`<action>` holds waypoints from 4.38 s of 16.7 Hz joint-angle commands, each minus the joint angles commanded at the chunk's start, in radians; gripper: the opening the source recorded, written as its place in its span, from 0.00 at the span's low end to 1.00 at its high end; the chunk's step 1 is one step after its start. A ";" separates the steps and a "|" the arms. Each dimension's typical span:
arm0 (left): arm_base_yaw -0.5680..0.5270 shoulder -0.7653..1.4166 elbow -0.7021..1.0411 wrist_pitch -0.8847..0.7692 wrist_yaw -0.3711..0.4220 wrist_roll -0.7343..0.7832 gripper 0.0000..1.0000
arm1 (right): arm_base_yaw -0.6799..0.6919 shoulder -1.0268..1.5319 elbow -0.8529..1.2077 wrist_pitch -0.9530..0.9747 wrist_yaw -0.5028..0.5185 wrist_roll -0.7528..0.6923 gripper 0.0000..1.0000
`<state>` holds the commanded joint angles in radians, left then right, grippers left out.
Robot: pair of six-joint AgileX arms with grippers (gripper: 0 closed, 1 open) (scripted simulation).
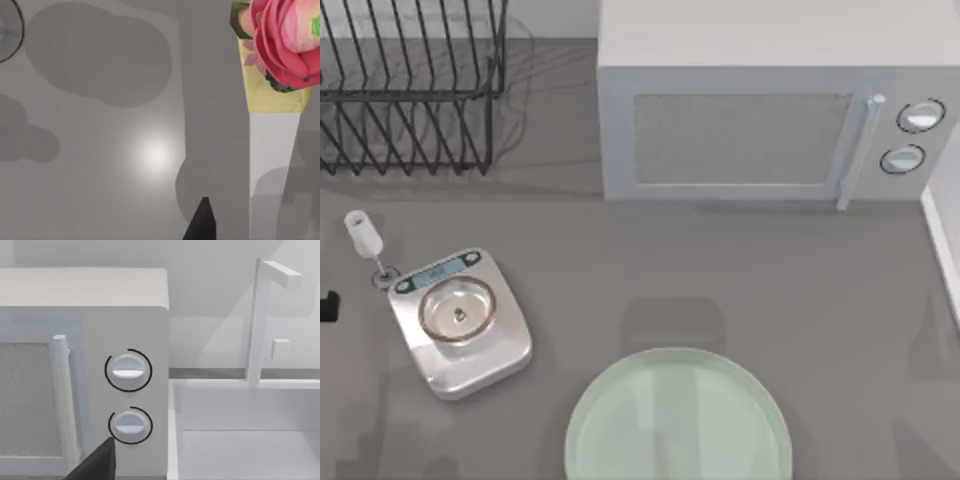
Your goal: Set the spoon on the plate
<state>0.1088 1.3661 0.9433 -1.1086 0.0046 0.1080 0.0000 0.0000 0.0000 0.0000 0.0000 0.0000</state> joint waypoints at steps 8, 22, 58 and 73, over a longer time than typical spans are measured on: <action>-0.106 0.078 0.062 -0.001 -0.001 0.051 0.00 | 0.000 0.000 0.000 0.000 0.000 0.000 1.00; -1.107 0.521 0.433 0.061 0.011 0.429 0.00 | 0.000 0.000 0.000 0.000 0.000 0.000 1.00; -1.146 0.589 0.340 0.240 0.010 0.455 0.00 | 0.000 0.000 0.000 0.000 0.000 0.000 1.00; -1.146 0.592 0.337 0.240 0.010 0.454 0.75 | 0.000 0.000 0.000 0.000 0.000 0.000 1.00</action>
<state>-1.0372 1.9577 1.2805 -0.8683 0.0142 0.5625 0.0000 0.0000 0.0000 0.0000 0.0000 0.0000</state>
